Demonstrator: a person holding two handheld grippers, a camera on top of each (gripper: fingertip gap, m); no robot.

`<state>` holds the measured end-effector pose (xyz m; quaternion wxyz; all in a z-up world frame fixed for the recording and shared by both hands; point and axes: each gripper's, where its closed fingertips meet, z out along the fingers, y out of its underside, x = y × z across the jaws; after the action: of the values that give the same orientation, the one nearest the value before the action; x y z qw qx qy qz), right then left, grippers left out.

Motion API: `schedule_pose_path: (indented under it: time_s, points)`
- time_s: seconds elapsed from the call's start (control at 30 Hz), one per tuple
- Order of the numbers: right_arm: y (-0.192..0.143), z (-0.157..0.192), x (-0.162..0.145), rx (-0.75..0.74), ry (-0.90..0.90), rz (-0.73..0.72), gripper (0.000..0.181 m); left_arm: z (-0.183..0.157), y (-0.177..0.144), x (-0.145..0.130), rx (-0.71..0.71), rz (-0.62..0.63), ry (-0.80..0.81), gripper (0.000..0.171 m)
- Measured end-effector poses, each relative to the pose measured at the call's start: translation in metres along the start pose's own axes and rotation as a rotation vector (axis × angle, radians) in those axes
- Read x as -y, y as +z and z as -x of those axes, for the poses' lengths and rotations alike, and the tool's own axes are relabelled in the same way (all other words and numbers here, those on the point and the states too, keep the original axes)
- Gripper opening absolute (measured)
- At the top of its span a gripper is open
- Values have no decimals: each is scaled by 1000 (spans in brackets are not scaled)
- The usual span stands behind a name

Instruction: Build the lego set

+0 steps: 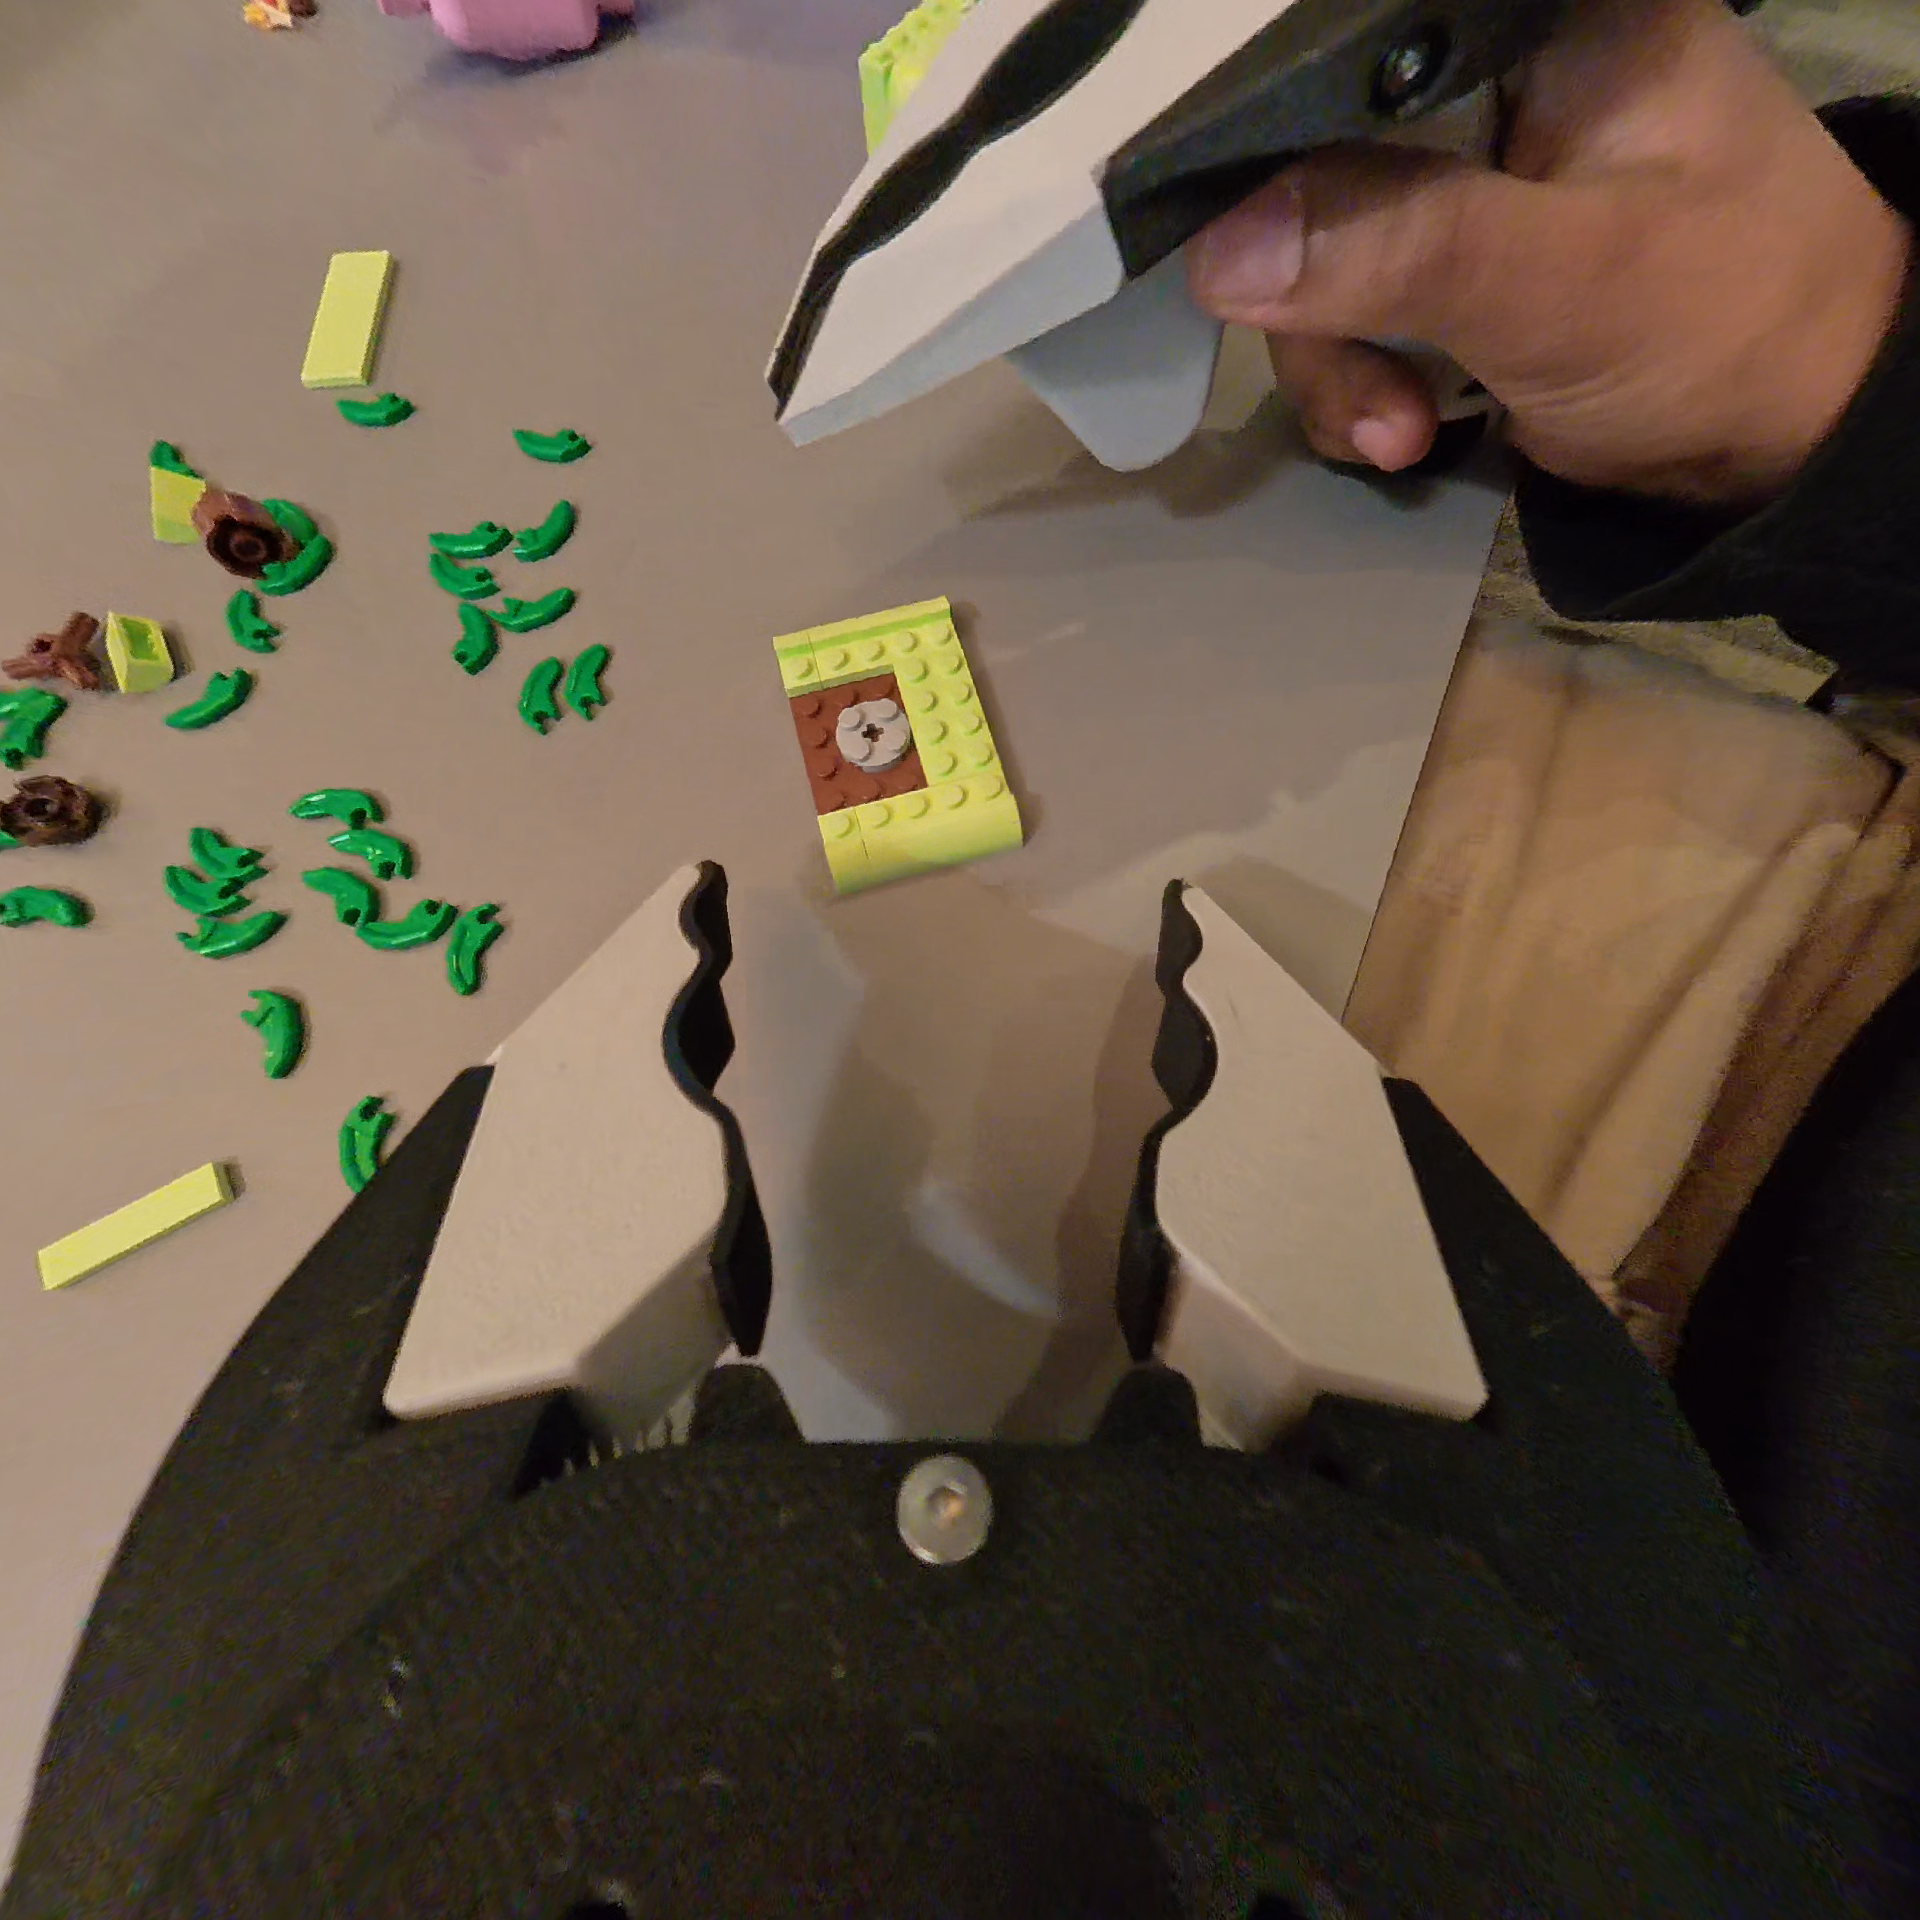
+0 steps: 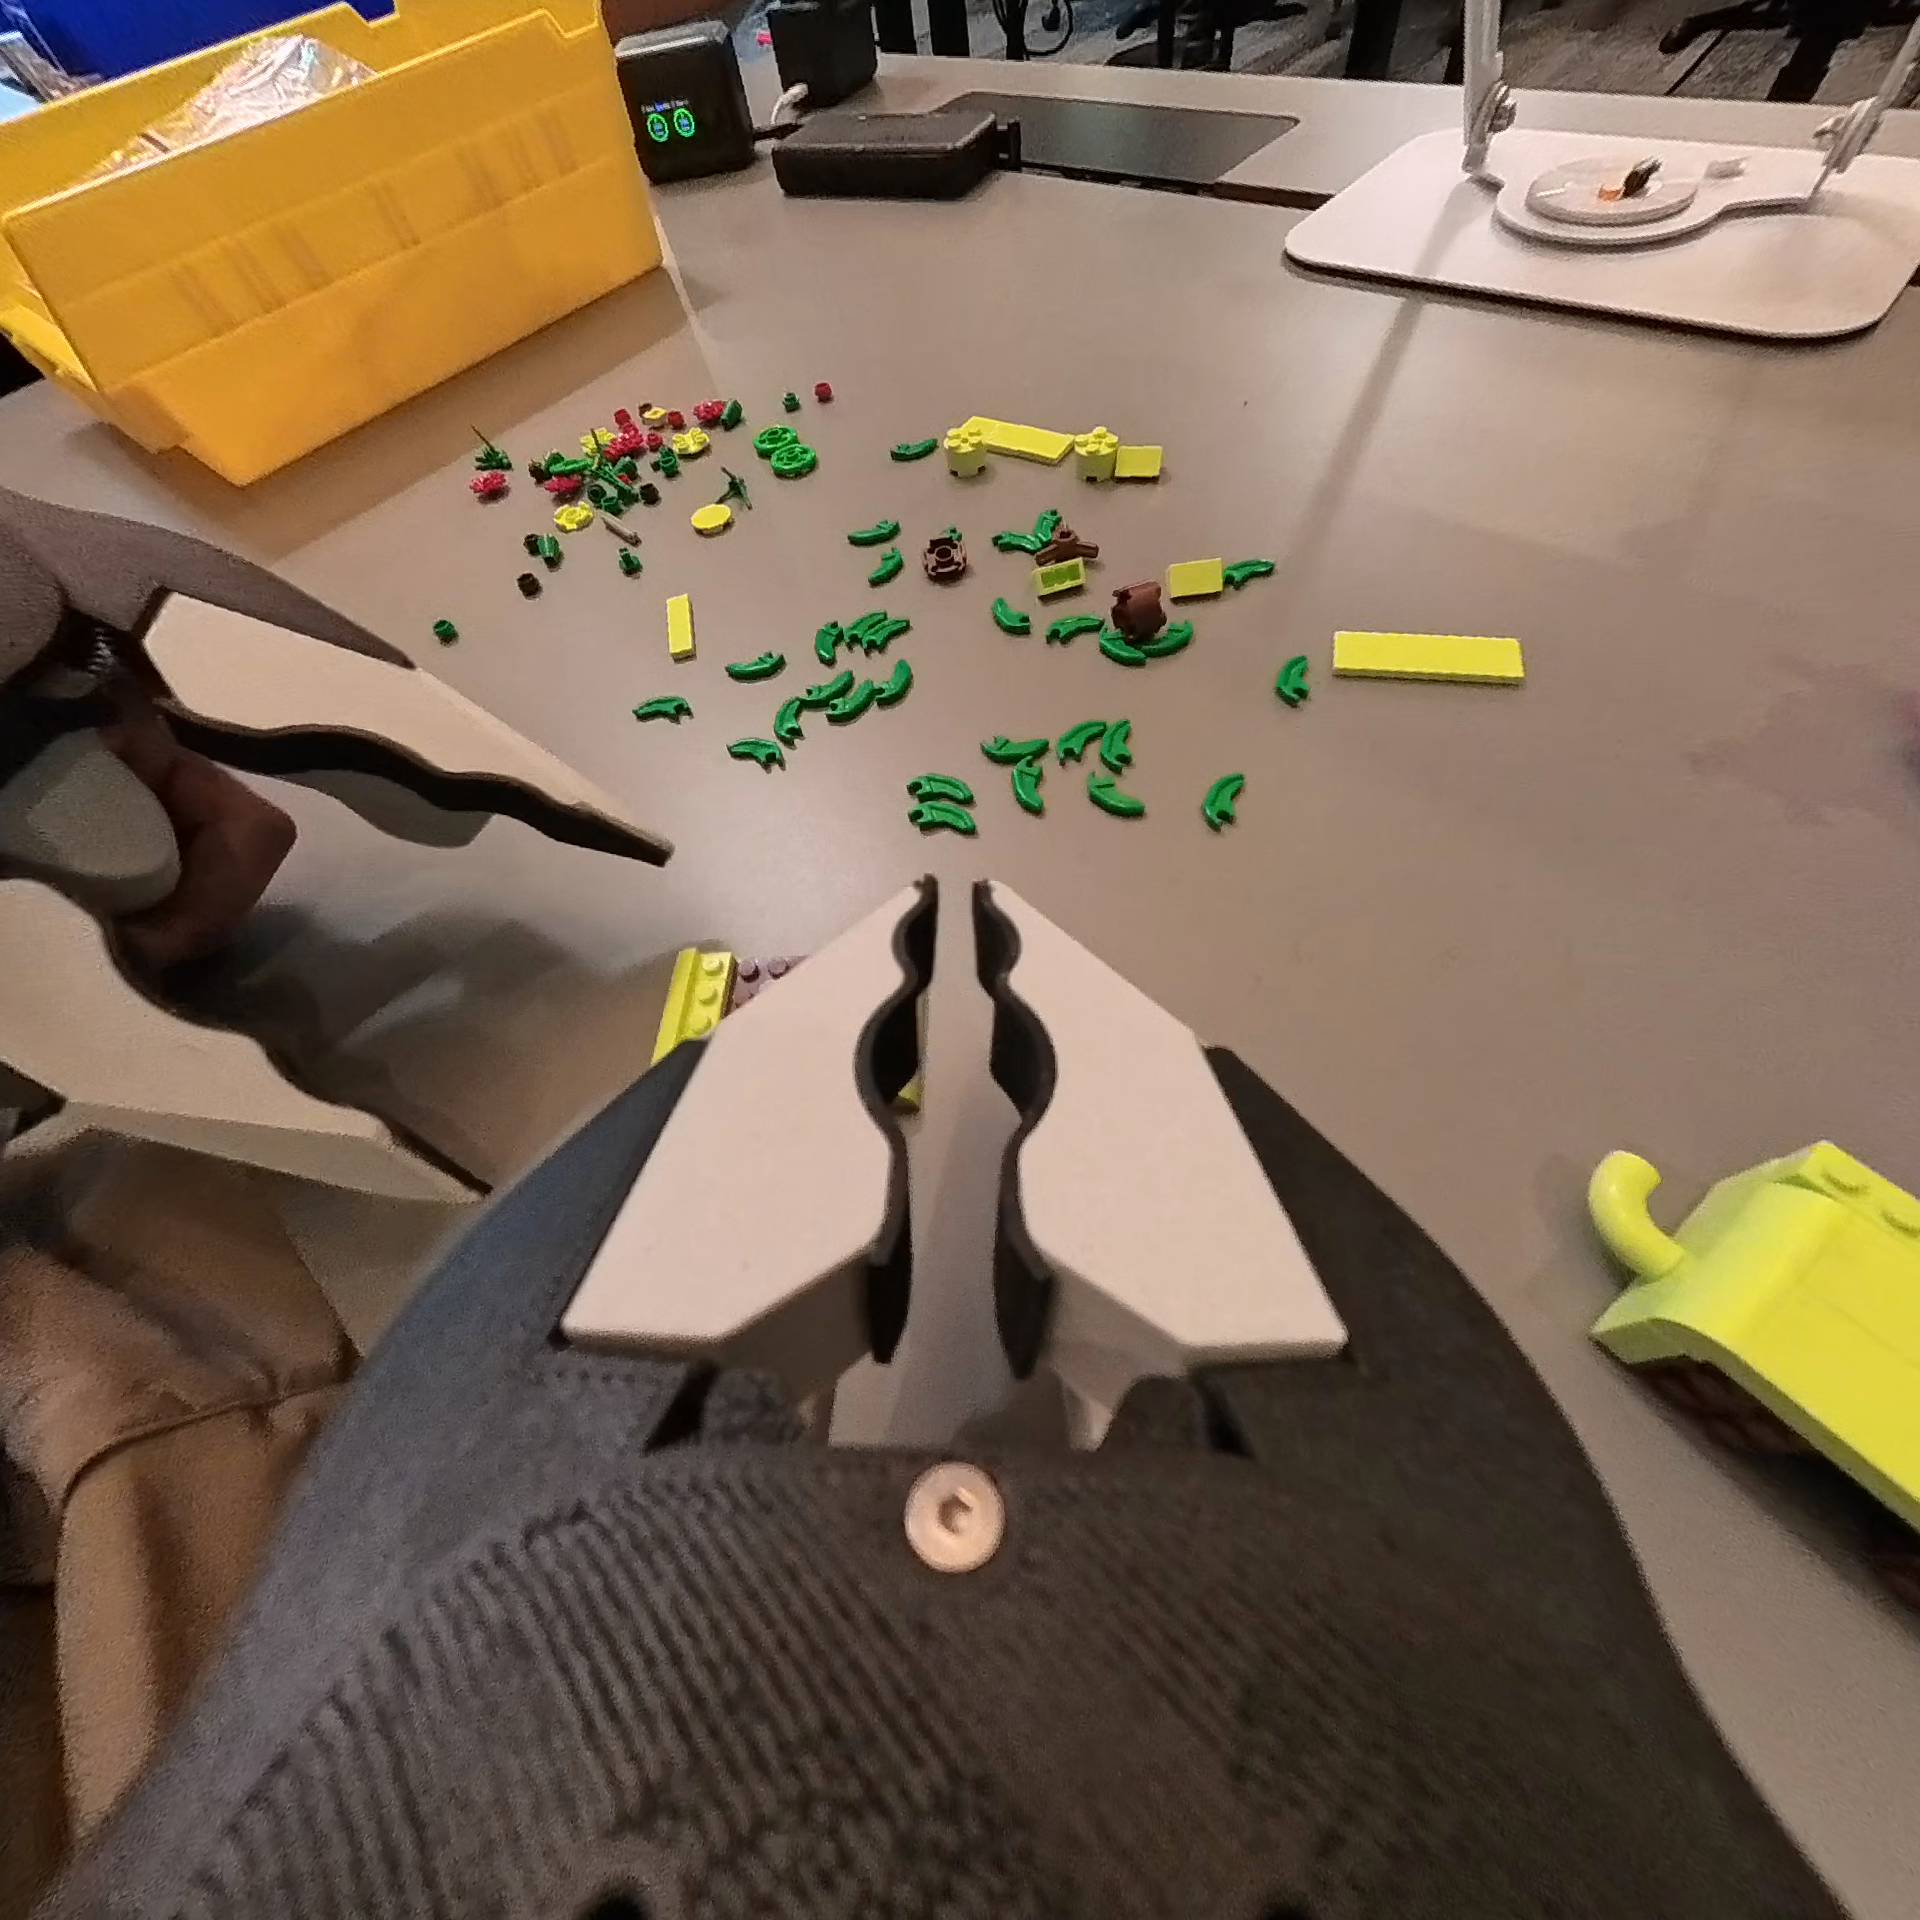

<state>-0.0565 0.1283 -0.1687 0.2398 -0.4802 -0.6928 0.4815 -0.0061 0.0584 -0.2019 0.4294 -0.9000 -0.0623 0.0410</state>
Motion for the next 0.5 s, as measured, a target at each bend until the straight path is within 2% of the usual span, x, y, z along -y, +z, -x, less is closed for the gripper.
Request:
schedule_pose_path:
  time_s: [0.2, 0.27, 0.37, 0.5]
  points:
    - [2, 0, -2, 40, 47, 19, 10, 3, 7, -4, 12, 48, -5, 75]
    - [4, 0, -4, 33, 35, 37, 10, 4, 13, -7, 40, 89, 31, 76]
    - [8, 4, -9, 18, -17, 73, 10, 5, 16, -3, 53, 81, 66, 76]
    - [10, 8, -12, 14, -63, 97, 10, 8, 19, -5, 10, 102, -11, 76]
